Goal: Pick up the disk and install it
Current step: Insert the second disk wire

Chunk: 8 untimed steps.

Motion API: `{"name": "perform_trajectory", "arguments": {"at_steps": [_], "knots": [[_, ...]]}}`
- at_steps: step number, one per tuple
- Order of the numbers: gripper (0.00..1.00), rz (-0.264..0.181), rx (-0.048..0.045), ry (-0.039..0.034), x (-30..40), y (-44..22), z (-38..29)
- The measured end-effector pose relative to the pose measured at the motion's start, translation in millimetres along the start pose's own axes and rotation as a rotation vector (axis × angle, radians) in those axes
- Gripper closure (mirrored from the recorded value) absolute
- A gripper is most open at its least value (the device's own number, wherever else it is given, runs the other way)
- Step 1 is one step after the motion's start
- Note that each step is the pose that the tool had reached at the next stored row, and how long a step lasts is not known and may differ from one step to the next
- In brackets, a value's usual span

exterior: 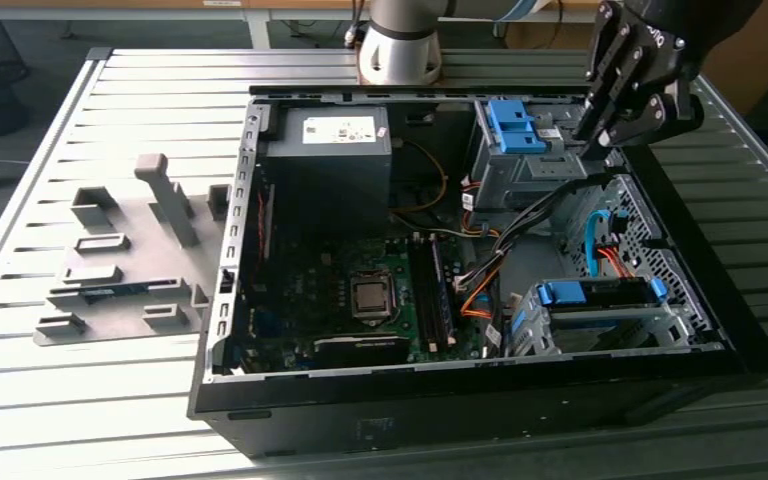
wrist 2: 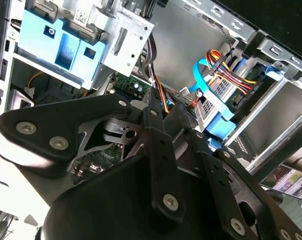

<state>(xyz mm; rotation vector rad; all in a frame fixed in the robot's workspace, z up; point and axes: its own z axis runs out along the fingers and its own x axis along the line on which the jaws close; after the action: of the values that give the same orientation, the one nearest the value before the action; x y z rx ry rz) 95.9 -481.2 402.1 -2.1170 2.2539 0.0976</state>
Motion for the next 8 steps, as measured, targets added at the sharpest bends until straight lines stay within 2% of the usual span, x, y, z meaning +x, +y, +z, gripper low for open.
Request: {"name": "perform_trajectory", "arguments": {"at_steps": [5, 7, 8], "knots": [[0.7, 0.0, 0.0002, 0.0028, 6.4, -0.5, -0.5], [0.7, 0.0, 0.0005, 0.0084, 8.7, -0.6, -0.7], [0.7, 0.0, 0.001, 0.0148, 9.3, -0.7, -0.7]]}}
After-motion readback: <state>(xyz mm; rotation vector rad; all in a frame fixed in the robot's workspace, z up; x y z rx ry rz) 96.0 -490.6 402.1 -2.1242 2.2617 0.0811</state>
